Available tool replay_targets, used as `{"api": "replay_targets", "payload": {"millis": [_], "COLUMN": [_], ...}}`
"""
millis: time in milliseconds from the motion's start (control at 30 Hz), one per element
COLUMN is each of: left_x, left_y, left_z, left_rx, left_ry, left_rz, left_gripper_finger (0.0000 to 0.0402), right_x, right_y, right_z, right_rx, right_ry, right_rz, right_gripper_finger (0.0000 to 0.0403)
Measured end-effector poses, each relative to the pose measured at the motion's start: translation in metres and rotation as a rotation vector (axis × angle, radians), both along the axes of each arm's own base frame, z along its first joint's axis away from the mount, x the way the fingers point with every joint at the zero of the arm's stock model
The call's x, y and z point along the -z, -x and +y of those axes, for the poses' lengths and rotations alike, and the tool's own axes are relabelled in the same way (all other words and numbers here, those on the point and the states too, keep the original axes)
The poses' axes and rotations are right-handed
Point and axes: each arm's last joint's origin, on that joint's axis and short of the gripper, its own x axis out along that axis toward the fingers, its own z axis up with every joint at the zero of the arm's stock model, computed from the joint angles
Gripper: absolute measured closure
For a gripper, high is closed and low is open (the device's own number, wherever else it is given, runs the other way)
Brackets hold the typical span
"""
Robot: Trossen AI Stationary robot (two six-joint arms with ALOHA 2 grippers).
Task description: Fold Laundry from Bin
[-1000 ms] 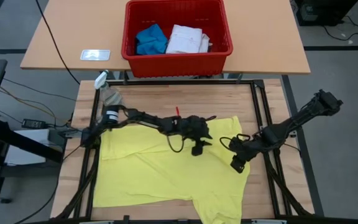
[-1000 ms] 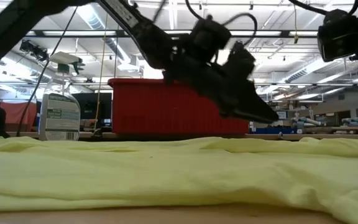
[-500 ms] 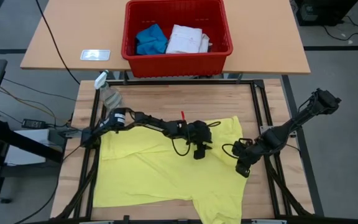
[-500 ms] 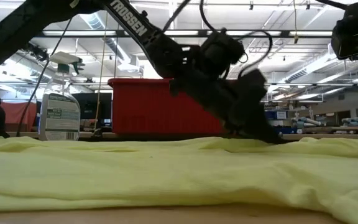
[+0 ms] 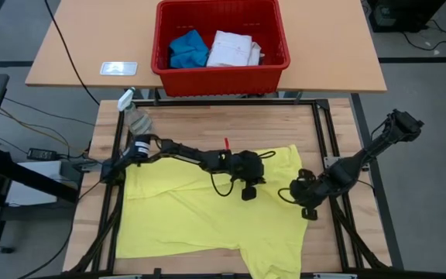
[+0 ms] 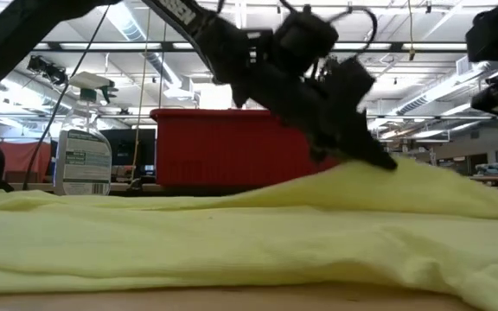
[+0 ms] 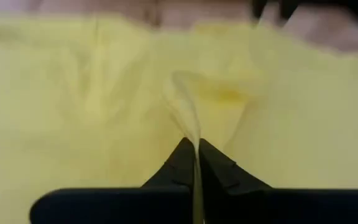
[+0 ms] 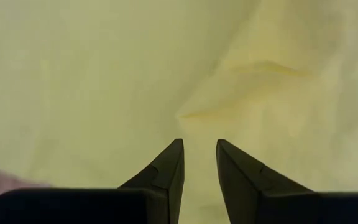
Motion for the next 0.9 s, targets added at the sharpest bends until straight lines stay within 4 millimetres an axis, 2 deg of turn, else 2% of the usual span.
{"api": "replay_targets", "payload": {"millis": [67, 233, 367, 733, 833, 900], "left_x": [-0.006, -0.02, -0.018, -0.017, -0.016, -0.014], "left_y": [0.004, 0.012, 0.015, 0.016, 0.017, 0.019], "left_z": [-0.003, -0.011, -0.017, -0.033, -0.036, -0.037], "left_rx": [0.006, 0.016, -0.008, -0.047, -0.053, -0.064], "left_ry": [0.001, 0.01, 0.057, 0.145, 0.15, 0.139], "left_rz": [0.023, 0.071, 0.117, 0.146, 0.165, 0.186], "left_gripper_finger": [0.0393, 0.0394, 0.0394, 0.0395, 0.0395, 0.0395], "right_x": [0.001, 0.014, 0.027, 0.059, 0.06, 0.057], "right_y": [0.0, -0.004, -0.007, -0.014, -0.016, -0.016], "right_z": [0.001, 0.005, 0.009, 0.015, 0.017, 0.018], "right_rx": [-0.074, -0.12, -0.124, -0.124, -0.086, -0.067], "right_ry": [0.028, 0.001, 0.01, 0.093, 0.075, 0.057], "right_rz": [-0.011, -0.035, -0.028, 0.133, 0.156, 0.165], "right_gripper_finger": [0.03, 0.0296, 0.0292, 0.0294, 0.0314, 0.0343]}}
